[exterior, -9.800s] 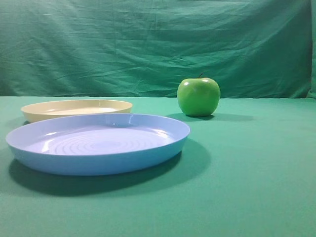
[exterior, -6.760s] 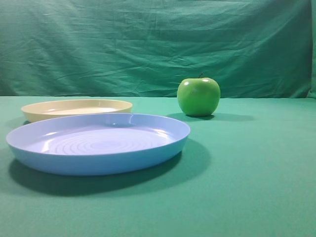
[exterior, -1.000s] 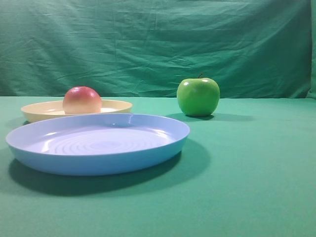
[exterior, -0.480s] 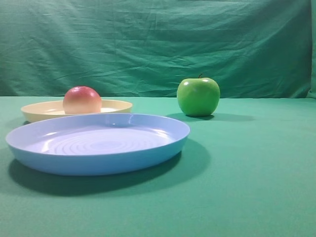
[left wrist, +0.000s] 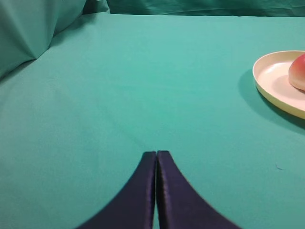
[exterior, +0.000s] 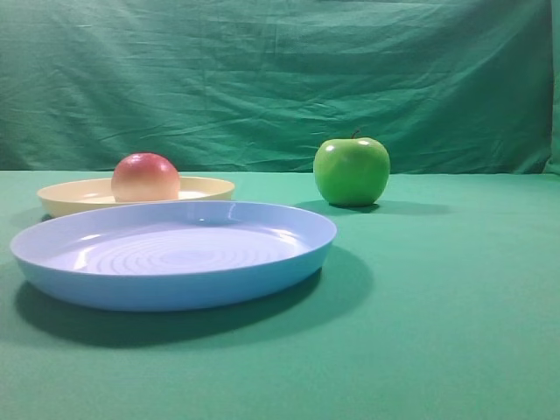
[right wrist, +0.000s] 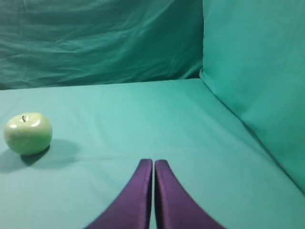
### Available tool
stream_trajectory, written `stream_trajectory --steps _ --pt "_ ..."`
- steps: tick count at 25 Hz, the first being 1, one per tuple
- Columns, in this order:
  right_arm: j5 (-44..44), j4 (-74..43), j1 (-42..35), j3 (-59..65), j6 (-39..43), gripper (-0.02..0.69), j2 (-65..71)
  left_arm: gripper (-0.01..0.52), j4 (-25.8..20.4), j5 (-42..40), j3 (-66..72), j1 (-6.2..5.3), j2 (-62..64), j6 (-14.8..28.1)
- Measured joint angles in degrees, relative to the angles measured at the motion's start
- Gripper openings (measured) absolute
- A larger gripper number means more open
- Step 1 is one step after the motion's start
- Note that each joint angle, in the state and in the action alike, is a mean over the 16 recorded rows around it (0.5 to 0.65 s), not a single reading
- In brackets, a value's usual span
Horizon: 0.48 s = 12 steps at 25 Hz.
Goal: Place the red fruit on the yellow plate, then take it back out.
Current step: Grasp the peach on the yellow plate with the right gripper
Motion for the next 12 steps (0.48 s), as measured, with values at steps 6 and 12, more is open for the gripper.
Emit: stream_trajectory --steps 6,12 --pt "-1.36 0.33 -0.12 7.52 0.02 0.0 -3.66 0.0 0.0 0.0 0.0 0.0 0.0 0.0" --pt "-1.35 0.78 -0.12 10.15 0.05 0.0 -4.12 0.0 0.0 0.0 0.0 0.0 0.0 0.0"
